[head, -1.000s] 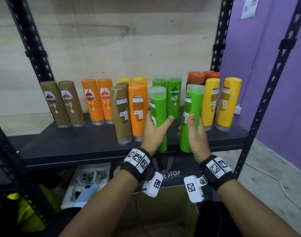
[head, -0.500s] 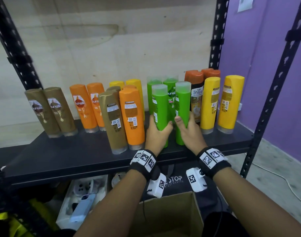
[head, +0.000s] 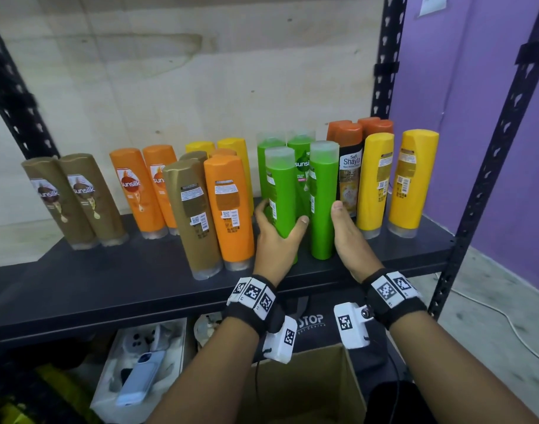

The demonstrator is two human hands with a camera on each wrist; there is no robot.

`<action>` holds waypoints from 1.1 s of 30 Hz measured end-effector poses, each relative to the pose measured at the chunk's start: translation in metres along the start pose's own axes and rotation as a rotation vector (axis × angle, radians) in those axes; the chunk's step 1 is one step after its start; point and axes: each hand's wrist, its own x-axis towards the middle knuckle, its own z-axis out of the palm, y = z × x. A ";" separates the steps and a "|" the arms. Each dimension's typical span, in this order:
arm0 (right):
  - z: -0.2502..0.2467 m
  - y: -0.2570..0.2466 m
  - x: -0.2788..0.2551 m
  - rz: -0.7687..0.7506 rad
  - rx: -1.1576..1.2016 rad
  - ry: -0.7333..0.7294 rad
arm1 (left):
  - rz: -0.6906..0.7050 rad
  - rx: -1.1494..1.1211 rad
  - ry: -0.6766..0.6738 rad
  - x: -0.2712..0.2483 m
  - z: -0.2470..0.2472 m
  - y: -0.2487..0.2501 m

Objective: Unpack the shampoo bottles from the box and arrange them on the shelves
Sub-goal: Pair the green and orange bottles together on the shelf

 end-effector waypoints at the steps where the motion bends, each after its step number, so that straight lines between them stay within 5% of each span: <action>1: 0.000 -0.001 -0.001 -0.002 -0.019 -0.008 | 0.003 -0.002 0.009 -0.001 0.000 0.002; 16: -0.001 -0.008 -0.007 0.020 0.073 -0.144 | -0.024 -0.041 -0.039 -0.004 -0.002 0.007; 33: -0.004 0.002 0.001 0.027 0.140 -0.107 | -0.117 -0.046 -0.079 -0.006 -0.006 0.015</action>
